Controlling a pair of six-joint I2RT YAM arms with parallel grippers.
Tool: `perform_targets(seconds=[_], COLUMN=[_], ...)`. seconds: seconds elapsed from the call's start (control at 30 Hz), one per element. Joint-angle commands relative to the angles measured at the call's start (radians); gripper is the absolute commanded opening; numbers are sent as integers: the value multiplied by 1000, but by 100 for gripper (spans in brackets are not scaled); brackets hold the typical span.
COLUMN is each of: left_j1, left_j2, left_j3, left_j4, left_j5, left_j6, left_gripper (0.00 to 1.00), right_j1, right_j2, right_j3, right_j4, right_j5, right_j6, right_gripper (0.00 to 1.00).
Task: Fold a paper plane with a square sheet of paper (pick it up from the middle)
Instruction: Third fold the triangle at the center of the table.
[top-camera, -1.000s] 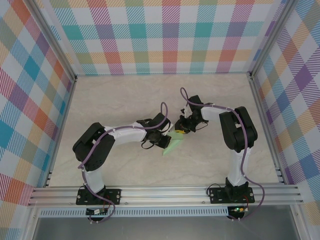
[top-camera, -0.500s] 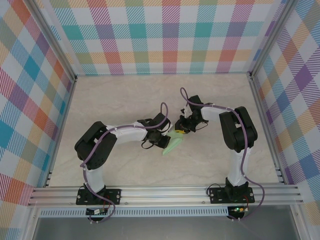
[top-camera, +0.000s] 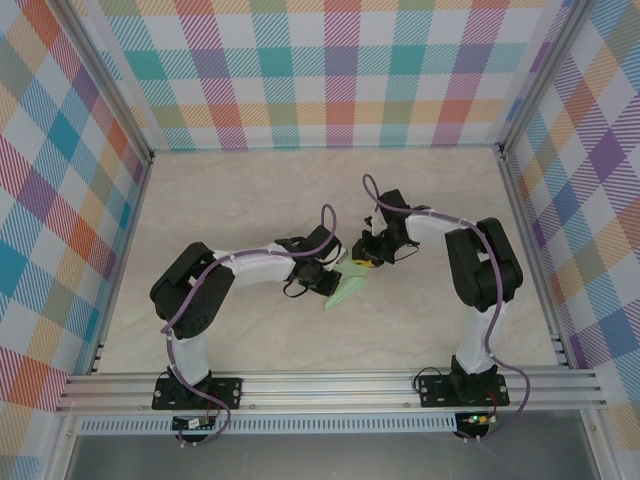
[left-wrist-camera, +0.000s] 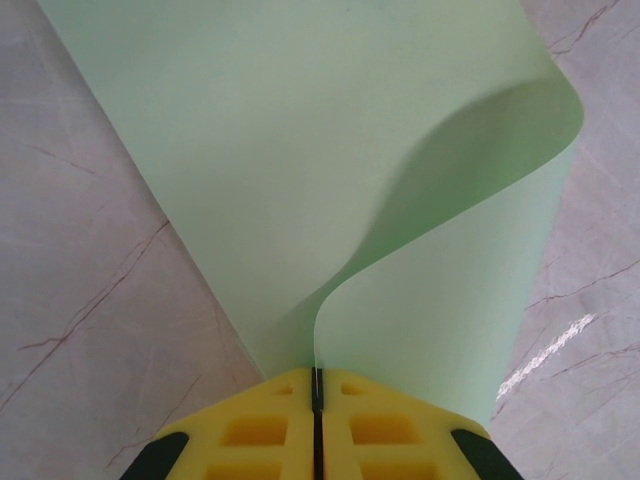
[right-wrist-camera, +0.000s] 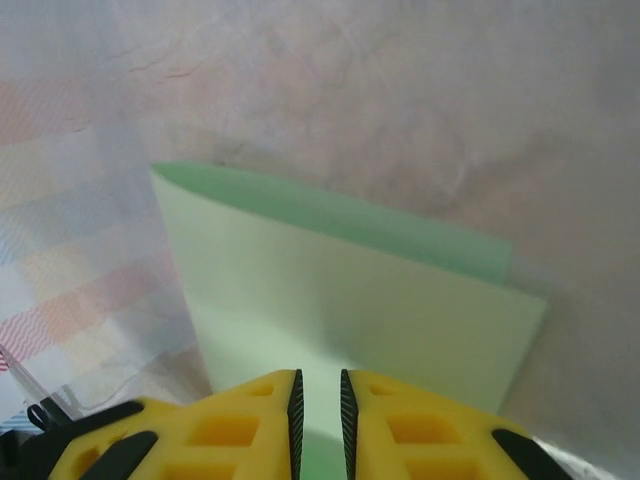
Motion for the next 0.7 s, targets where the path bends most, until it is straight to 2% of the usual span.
perform_targets(seconds=[0.0, 0.1, 0.2, 0.3, 0.47, 0.67], left_j1=[13, 13, 12, 12, 12, 13], left_j2=[-2, -6, -4, 2, 10, 19], left_j3=[-33, -39, -40, -40, -37, -29], left_j4=[0, 11, 19, 21, 18, 15], left_j5=[-4, 0, 2, 1, -2, 0], left_j6=[-13, -14, -15, -14, -14, -16], left_gripper=[8, 8, 8, 8, 8, 8], right_j1=[4, 4, 10, 43, 125, 150], right_j2=[-135, -225, -287, -321, -316, -270], right_j3=[-52, -164, -299, -380, -418, -423], right_j4=[-7, 69, 225, 329, 427, 464], right_j5=[39, 20, -89, -113, -108, -81], right_j6=[40, 92, 187, 265, 327, 356], right_gripper=[19, 16, 12, 11, 10, 10])
